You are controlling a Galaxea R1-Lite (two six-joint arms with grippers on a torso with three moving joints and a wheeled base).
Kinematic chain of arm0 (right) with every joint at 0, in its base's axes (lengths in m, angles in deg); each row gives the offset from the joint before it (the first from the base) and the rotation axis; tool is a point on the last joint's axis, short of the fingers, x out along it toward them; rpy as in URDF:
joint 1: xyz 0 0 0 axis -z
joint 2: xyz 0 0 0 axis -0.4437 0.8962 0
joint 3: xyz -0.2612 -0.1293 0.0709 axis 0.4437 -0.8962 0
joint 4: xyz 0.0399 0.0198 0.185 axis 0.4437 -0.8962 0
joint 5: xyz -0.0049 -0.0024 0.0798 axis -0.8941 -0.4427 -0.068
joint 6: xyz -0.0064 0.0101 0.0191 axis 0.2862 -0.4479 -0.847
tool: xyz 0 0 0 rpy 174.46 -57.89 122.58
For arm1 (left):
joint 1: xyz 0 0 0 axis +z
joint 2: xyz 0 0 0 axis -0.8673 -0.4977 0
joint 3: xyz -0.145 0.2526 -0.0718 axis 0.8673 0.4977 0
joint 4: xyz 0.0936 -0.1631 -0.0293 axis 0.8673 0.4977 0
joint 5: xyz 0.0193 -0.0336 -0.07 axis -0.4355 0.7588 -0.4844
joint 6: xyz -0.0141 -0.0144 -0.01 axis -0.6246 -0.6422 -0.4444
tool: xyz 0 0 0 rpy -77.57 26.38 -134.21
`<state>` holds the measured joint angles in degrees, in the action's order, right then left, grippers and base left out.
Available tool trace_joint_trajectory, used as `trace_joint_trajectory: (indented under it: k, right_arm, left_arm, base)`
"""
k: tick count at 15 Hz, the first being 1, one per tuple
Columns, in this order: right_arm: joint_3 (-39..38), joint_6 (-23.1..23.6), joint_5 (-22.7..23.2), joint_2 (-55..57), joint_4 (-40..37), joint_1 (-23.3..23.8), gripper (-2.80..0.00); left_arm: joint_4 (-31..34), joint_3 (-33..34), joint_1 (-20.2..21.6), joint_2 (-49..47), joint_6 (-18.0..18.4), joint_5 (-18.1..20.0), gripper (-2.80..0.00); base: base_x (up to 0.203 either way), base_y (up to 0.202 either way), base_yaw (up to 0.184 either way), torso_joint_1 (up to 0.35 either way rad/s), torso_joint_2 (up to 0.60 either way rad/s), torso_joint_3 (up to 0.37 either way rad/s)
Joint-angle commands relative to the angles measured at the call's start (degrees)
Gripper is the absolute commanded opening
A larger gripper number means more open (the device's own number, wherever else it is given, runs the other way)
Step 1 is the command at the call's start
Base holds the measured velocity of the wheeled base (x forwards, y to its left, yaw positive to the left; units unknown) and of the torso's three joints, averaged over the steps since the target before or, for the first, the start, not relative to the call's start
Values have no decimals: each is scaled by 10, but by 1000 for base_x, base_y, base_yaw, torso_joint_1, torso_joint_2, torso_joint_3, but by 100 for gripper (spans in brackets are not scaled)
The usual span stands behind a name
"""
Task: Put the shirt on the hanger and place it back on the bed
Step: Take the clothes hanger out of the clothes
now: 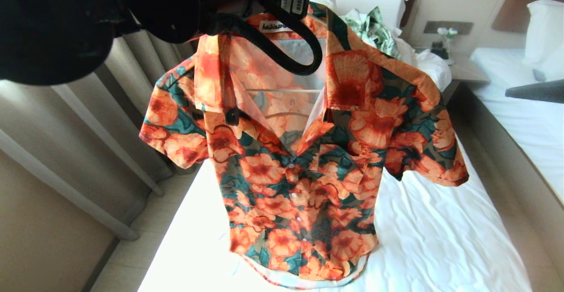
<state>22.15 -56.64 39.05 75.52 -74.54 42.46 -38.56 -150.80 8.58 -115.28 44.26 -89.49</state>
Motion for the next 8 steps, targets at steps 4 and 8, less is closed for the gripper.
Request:
trace_joint_trajectory:
  k: [4,8]
  right_arm:
    - [-72,24,3,-33,17,-7,-280]
    - [-87,25,10,-45,19,-10,-280]
  left_arm:
    - [-5,-5,2,-19,-2,0,-280]
    - [-6,-7,3,-30,-3,0,-280]
  base:
    - [0,0,0,0,0,0]
    - [0,0,0,0,0,0]
